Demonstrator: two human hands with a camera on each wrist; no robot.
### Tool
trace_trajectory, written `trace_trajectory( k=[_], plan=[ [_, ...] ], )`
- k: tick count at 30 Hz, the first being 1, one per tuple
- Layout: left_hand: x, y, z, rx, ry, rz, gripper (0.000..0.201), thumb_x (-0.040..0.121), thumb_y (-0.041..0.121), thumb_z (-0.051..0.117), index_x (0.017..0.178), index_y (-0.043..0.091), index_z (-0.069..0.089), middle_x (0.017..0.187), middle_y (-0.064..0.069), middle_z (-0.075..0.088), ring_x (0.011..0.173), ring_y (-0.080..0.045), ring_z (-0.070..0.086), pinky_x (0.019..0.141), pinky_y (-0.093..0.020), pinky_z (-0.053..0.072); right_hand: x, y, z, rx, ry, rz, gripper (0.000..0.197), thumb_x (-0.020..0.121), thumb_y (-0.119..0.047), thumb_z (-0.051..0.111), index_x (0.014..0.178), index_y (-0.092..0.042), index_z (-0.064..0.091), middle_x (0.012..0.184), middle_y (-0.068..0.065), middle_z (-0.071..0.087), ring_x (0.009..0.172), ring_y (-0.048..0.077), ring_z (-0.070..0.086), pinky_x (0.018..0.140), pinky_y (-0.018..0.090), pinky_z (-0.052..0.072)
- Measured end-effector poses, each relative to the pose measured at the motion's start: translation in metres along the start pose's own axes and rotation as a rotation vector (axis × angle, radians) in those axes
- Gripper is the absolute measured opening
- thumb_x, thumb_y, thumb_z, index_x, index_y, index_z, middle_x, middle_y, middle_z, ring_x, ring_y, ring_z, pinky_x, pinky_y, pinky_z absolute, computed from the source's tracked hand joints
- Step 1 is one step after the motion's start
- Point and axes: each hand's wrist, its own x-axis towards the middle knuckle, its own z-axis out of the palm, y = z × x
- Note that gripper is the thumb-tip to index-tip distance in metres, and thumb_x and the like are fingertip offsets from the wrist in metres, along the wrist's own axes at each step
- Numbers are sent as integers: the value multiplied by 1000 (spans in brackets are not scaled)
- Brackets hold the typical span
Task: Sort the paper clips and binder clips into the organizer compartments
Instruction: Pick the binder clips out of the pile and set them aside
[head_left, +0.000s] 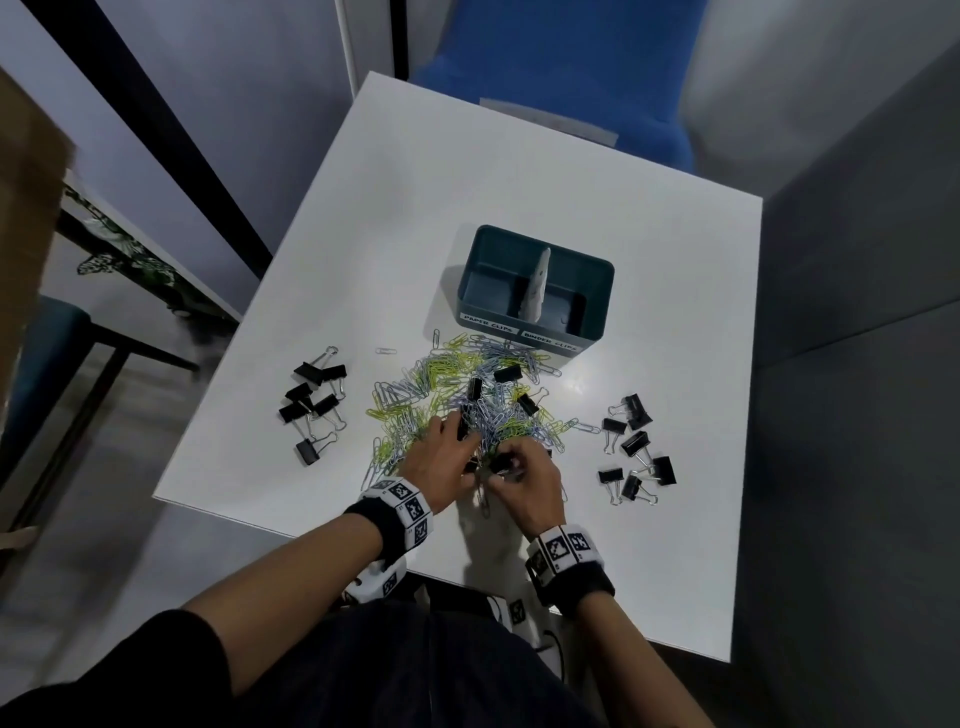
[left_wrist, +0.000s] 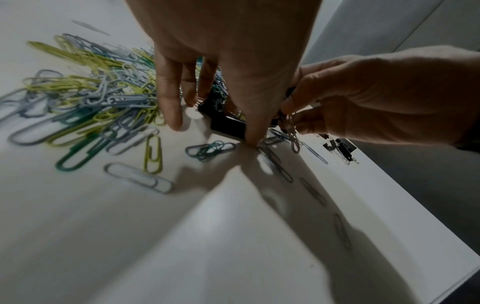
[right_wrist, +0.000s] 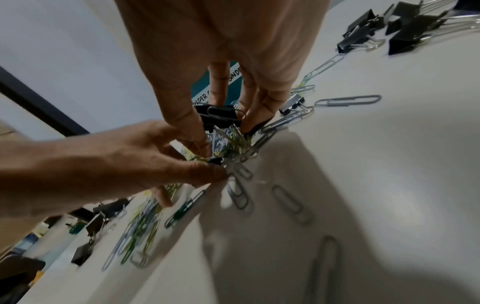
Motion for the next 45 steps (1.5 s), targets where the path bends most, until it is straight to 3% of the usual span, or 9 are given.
trace_trajectory(
  k=[4,10,15,18,21,24,30,36,45],
  plan=[
    [0,2,-4,-98,60,-5,53,86,43,62,128,18,41,129,-12,34,109,-28,43,80,-40,52,1,-6,-9,118,16,-4,39,66,-9,79,90,-30,57,93,-7,63,87,6,60,78,23,51],
    [-5,-9,-19,-118,157,62,44,77,-3,64,116,11,53,123,-15,44,96,-29,54,61,-36,55,5,-13,-20,251,100,-2,30,71,-20,82,94,-26,63,94,-10,67,89,10,63,80,30,53],
    [-8,-31,-33,-236,252,204,63,78,-15,51,132,15,49,125,-9,54,104,-25,54,81,-39,53,7,-20,-36,517,116,113,33,74,-2,78,99,-15,60,93,0,67,88,19,66,78,37,57],
    [-14,-45,-46,-336,213,234,74,80,-17,50,142,23,37,136,-3,49,108,-20,57,86,-33,53,12,-17,-57,577,153,166,36,73,3,76,101,-11,57,99,6,64,84,19,66,66,27,57],
    [-18,-57,-64,-312,231,276,61,82,-11,61,133,20,47,136,-3,52,104,-18,61,84,-23,50,21,-4,-81,398,202,154,42,71,-11,82,104,-24,58,100,4,67,87,16,67,72,29,56],
    [-20,-70,-75,-411,214,220,36,83,7,70,117,17,61,130,1,57,106,-14,60,89,-27,50,28,13,-103,83,282,122,39,74,-10,79,107,-19,60,94,-4,66,84,10,64,78,30,53],
    [-15,-103,-73,-476,249,24,25,85,29,70,106,30,57,103,11,61,95,-11,55,81,-37,49,43,56,-139,-493,248,241,36,75,-14,70,109,-20,61,108,6,59,99,28,58,91,45,45],
    [1,-142,-80,-402,389,-397,20,87,27,66,98,21,51,90,4,49,100,-25,49,77,-41,46,47,70,-137,-624,166,248,29,77,-11,66,105,-19,66,109,11,58,99,35,56,86,45,44],
    [6,-160,-74,-81,316,-346,33,80,21,72,107,10,56,111,-15,55,105,-35,43,81,-47,45,41,57,-119,-579,241,80,28,81,-13,66,108,-11,64,115,16,55,103,37,52,83,47,48]
  ],
)
